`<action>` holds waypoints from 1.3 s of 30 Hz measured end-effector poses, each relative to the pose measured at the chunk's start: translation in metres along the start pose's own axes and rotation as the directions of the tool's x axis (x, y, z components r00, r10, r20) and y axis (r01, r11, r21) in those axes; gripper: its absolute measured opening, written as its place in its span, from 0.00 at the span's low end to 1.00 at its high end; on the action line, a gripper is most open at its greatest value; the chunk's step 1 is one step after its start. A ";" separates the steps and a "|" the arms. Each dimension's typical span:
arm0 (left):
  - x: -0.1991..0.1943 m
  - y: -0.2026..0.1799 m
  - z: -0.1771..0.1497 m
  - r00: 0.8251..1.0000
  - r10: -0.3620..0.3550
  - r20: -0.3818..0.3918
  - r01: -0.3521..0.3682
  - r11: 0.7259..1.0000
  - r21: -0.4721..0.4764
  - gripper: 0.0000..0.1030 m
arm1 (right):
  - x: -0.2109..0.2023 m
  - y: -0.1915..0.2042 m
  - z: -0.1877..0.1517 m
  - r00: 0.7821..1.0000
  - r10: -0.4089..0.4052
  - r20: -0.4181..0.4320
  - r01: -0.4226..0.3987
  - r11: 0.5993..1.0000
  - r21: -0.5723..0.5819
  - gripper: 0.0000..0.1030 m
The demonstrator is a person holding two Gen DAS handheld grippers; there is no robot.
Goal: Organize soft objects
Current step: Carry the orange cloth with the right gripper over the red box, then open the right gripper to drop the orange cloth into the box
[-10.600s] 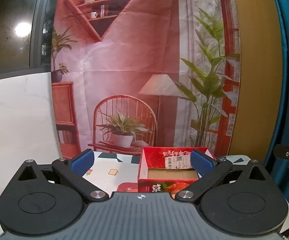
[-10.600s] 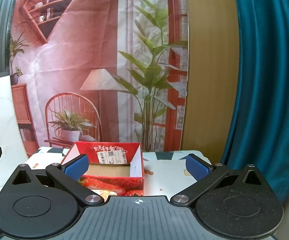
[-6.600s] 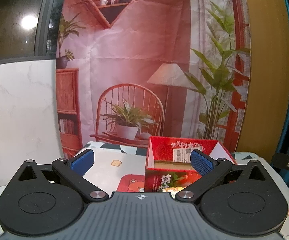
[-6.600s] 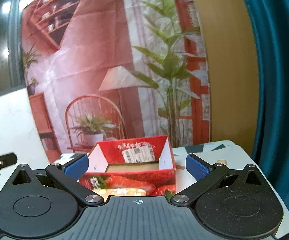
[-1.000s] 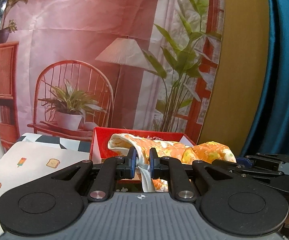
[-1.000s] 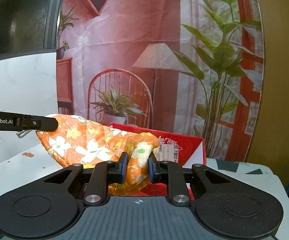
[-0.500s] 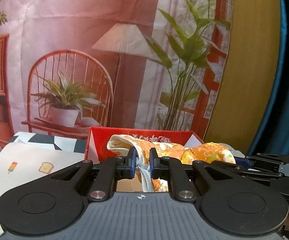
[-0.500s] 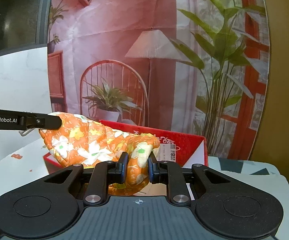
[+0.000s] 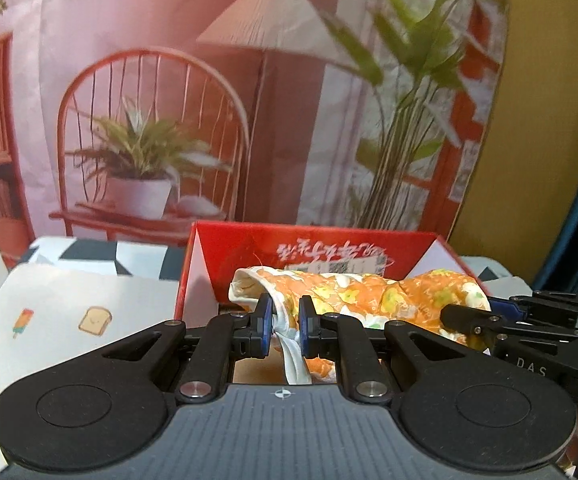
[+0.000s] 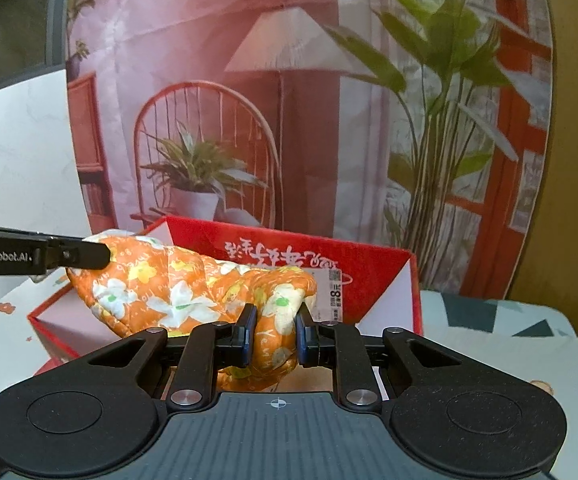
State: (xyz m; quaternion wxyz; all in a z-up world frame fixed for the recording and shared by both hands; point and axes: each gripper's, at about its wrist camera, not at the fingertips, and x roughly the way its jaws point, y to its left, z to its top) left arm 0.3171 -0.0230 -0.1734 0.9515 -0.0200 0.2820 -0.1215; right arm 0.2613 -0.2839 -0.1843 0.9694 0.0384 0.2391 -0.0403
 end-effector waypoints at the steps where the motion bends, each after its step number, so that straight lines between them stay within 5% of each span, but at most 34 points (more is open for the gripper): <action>1: 0.004 0.002 0.001 1.000 -0.002 -0.016 0.001 1.000 -0.009 0.14 | 0.005 -0.001 0.000 1.000 -0.001 -0.009 0.001 1.000 0.004 0.18; 15: 0.048 -0.003 -0.010 0.974 -0.047 -0.220 0.053 0.998 0.022 0.15 | 0.049 -0.033 -0.010 0.976 0.025 -0.217 0.021 0.979 0.203 0.18; 29: 0.062 -0.007 -0.015 0.958 -0.071 -0.276 0.071 0.997 -0.011 0.17 | 0.064 -0.025 -0.020 0.961 0.051 -0.272 0.022 0.966 0.259 0.17; 32: 0.059 -0.008 -0.015 0.963 -0.066 -0.260 0.073 0.997 0.016 0.26 | 0.066 -0.024 -0.023 0.957 0.048 -0.285 0.029 0.965 0.260 0.16; 36: 0.052 -0.007 -0.012 0.970 -0.077 -0.229 0.084 0.996 0.021 0.60 | 0.065 -0.024 -0.024 0.956 0.045 -0.291 0.032 0.966 0.257 0.17; 39: 0.044 -0.007 -0.008 0.975 -0.088 -0.202 0.096 0.995 0.031 0.66 | 0.062 -0.023 -0.023 0.958 0.031 -0.285 0.041 0.969 0.245 0.25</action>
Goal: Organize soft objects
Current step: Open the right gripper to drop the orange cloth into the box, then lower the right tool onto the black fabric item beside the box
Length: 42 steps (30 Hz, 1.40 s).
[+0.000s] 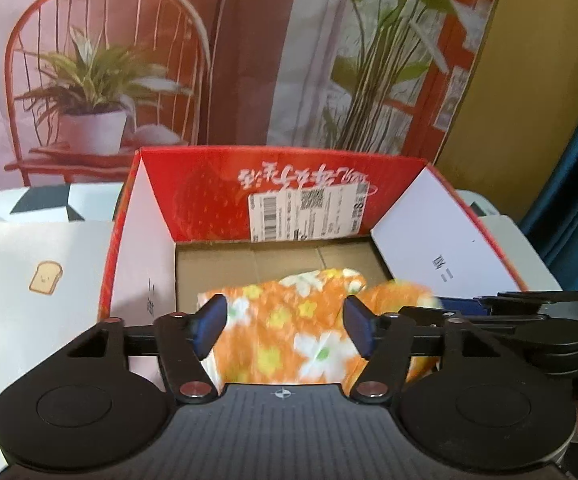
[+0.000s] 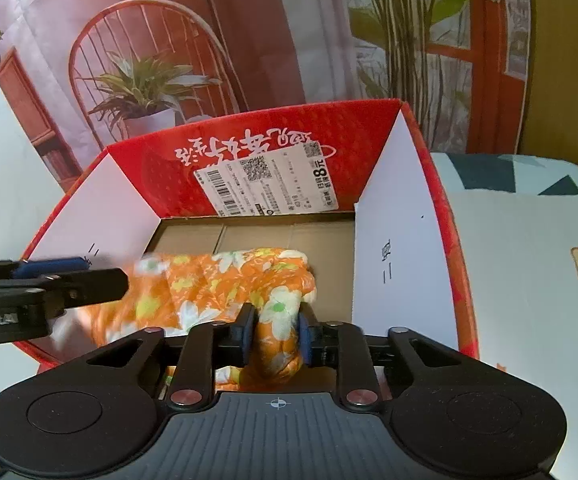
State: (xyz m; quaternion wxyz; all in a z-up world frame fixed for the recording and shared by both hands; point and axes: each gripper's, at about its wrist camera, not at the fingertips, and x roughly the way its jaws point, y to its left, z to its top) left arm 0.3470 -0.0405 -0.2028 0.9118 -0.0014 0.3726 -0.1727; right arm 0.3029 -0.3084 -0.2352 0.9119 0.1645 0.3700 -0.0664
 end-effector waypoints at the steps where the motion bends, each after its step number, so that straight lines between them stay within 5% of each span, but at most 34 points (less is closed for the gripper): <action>1: -0.004 -0.001 0.001 1.000 -0.002 0.009 0.002 1.000 0.005 0.66 | -0.002 0.001 0.000 1.000 -0.007 0.011 0.008 1.000 -0.010 0.29; 7: -0.033 -0.004 -0.008 0.997 0.005 0.083 -0.007 1.000 0.022 0.66 | -0.026 0.009 -0.004 0.990 -0.056 0.130 0.067 0.994 -0.081 0.29; 12: -0.069 -0.005 -0.022 0.984 0.036 0.174 -0.042 0.999 0.030 0.65 | -0.056 0.006 -0.017 0.976 -0.013 0.216 0.024 0.999 -0.048 0.29; 21: -0.109 0.002 -0.067 0.980 0.036 0.194 -0.031 0.999 -0.026 0.64 | -0.113 0.013 -0.054 0.939 0.055 0.339 -0.035 0.997 -0.064 0.32; 29: -0.118 0.006 -0.115 0.990 0.022 0.143 -0.013 0.998 -0.063 0.59 | -0.133 0.024 -0.102 0.936 0.080 0.344 -0.056 0.995 -0.080 0.34; 42: -0.103 -0.001 -0.160 0.996 0.023 0.086 -0.013 0.993 -0.114 0.50 | -0.123 0.027 -0.167 0.961 0.049 0.272 -0.042 0.999 -0.031 0.34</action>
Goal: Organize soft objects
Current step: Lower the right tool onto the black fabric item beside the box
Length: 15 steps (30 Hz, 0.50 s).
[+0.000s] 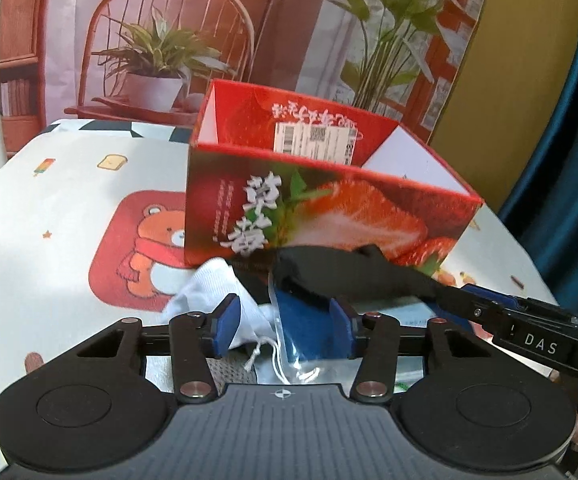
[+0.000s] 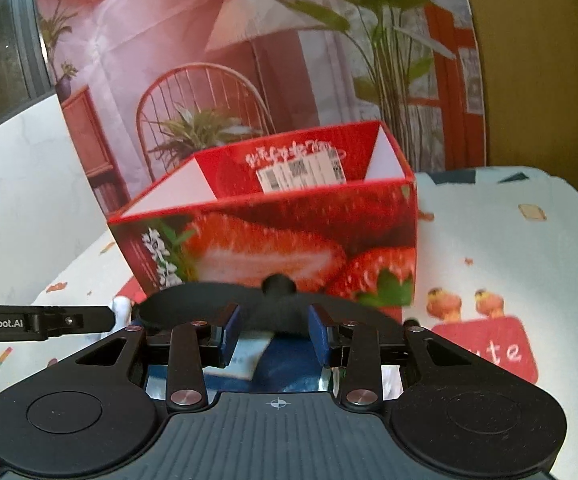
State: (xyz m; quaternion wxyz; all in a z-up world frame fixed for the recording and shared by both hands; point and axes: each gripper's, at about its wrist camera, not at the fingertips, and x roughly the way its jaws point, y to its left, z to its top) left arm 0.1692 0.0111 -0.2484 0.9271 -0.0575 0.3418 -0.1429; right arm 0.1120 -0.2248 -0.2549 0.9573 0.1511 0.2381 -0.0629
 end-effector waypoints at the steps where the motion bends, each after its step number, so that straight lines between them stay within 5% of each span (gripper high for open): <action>1: 0.001 -0.001 -0.002 1.000 -0.001 -0.006 0.001 1.000 0.000 0.50 | 0.000 0.000 -0.003 1.000 -0.004 -0.003 0.004 1.000 -0.006 0.34; 15: -0.007 0.007 -0.004 1.000 -0.004 -0.022 0.001 0.995 -0.103 0.49 | -0.006 -0.027 -0.004 0.999 -0.032 0.020 0.030 0.995 0.092 0.34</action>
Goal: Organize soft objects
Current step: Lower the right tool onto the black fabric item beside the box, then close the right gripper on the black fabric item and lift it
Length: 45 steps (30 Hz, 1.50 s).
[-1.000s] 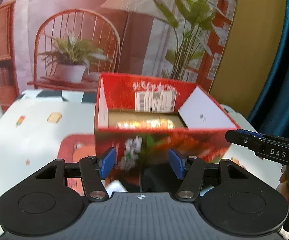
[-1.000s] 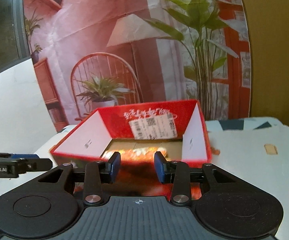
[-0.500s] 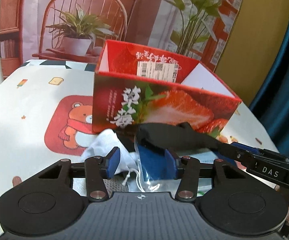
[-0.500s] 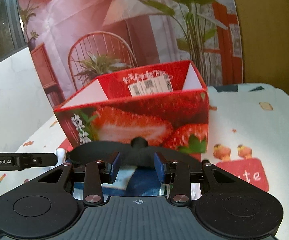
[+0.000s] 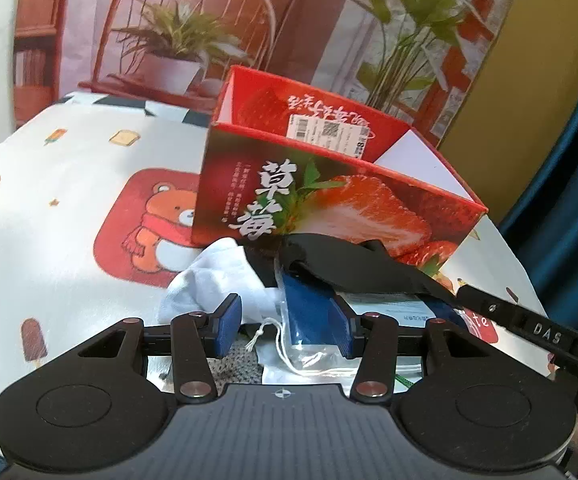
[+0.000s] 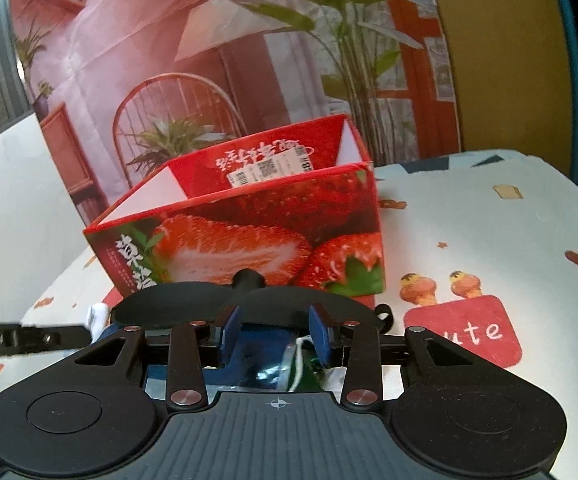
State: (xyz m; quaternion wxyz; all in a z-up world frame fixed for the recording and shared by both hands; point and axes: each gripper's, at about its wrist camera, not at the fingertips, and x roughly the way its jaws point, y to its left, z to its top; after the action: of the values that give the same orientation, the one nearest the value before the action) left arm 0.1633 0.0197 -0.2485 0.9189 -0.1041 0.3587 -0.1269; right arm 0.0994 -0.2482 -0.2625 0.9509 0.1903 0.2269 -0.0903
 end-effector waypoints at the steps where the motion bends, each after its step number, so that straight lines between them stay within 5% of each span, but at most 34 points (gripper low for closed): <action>1: -0.002 0.001 0.002 1.000 0.005 -0.003 -0.006 1.000 -0.006 0.49 | 0.000 -0.003 0.002 1.000 -0.002 -0.001 0.002 1.000 0.020 0.35; 10: -0.002 -0.006 0.019 1.000 -0.002 -0.014 0.002 0.999 -0.037 0.49 | -0.007 -0.021 0.029 0.999 -0.007 0.046 0.003 0.995 0.096 0.35; 23: 0.040 -0.006 0.037 0.994 -0.053 -0.094 0.044 0.994 -0.099 0.49 | -0.001 -0.043 0.035 0.998 -0.063 -0.021 0.065 0.989 0.134 0.37; 29: 0.059 -0.002 0.049 0.991 -0.035 -0.126 0.020 0.993 -0.114 0.49 | 0.024 -0.056 0.037 0.994 -0.045 -0.102 0.060 0.986 0.157 0.44; 33: 0.072 -0.005 0.053 0.988 -0.031 -0.152 0.017 0.995 -0.096 0.49 | 0.046 -0.061 0.036 0.987 0.000 -0.160 0.032 0.981 0.192 0.58; 38: 0.086 -0.003 0.050 0.982 -0.036 -0.188 0.018 0.995 -0.098 0.50 | 0.070 -0.063 0.027 0.975 0.028 -0.222 0.021 0.977 0.213 0.61; 45: 0.093 -0.010 0.049 0.978 -0.032 -0.204 0.019 0.998 -0.065 0.61 | 0.079 -0.073 0.020 0.969 0.060 -0.239 0.016 0.953 0.304 0.69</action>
State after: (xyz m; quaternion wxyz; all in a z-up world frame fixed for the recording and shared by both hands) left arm 0.2609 -0.0136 -0.2689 0.8716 -0.1235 0.4541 -0.1373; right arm 0.1579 -0.3294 -0.3056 0.8760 0.3461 0.3239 -0.0892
